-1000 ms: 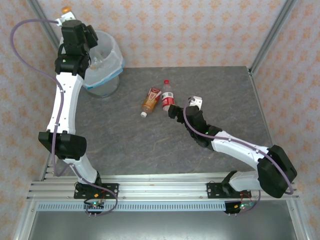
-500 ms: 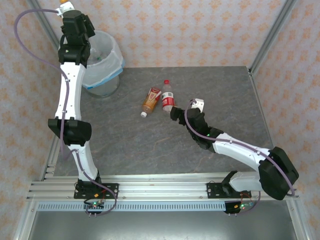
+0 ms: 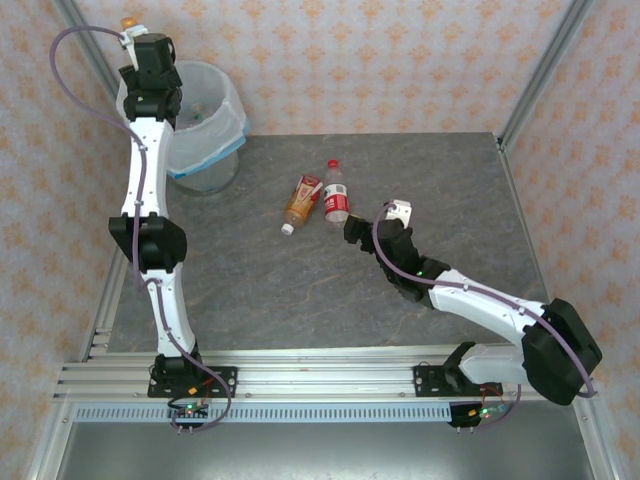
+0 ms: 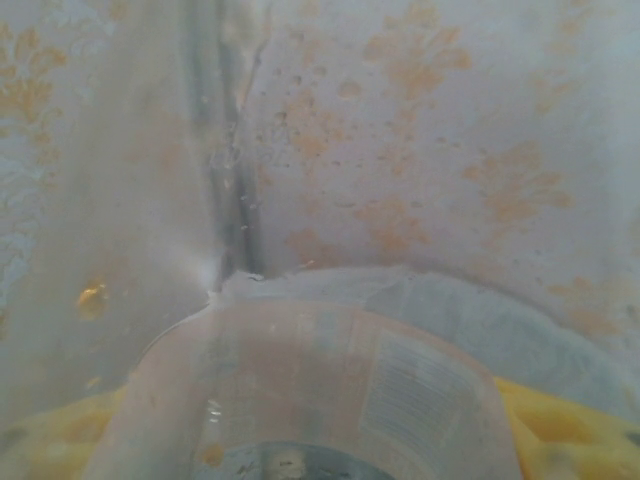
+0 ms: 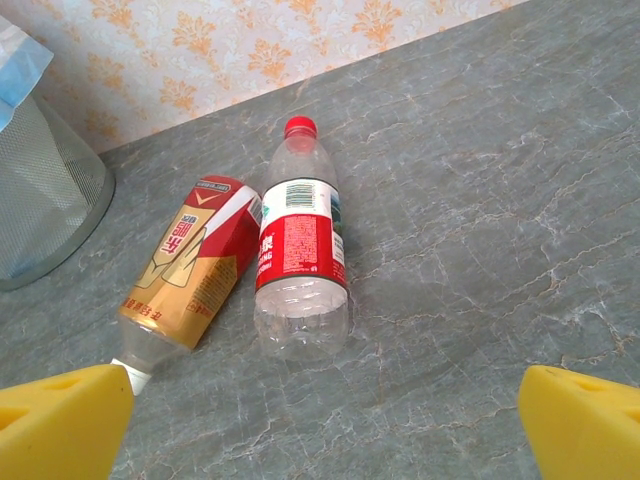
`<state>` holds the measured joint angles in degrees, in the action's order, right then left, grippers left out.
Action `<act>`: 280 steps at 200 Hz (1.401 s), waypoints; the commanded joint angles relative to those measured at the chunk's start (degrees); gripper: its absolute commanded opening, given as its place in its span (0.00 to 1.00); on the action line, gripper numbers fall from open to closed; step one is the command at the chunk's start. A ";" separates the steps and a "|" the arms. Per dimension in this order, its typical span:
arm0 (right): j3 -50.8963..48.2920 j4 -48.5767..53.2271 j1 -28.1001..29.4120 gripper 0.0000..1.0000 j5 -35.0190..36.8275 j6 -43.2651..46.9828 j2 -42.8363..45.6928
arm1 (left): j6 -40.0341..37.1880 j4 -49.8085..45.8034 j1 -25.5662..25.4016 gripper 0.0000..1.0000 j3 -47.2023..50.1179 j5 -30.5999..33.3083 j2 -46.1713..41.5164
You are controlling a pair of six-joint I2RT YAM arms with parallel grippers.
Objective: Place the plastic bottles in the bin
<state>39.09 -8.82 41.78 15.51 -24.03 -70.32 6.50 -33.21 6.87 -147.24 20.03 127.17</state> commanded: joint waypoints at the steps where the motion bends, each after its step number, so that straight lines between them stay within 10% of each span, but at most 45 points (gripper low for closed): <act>1: -0.23 1.21 -0.30 0.99 1.18 -0.66 1.02 | 3.37 -3.15 1.01 0.76 -4.93 0.48 1.10; 47: -0.02 1.96 -0.30 0.99 1.19 -0.95 0.94 | 8.13 -6.96 1.73 1.00 -11.52 -2.23 0.55; 280: 0.99 1.93 -0.30 0.99 -1.39 -1.08 -1.56 | 12.94 -17.06 -3.25 1.00 -6.33 -31.73 -0.46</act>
<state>39.09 -7.66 41.78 14.61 -24.47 -71.11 23.53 -47.09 7.22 -154.28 -8.29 127.11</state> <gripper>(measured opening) 0.992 0.998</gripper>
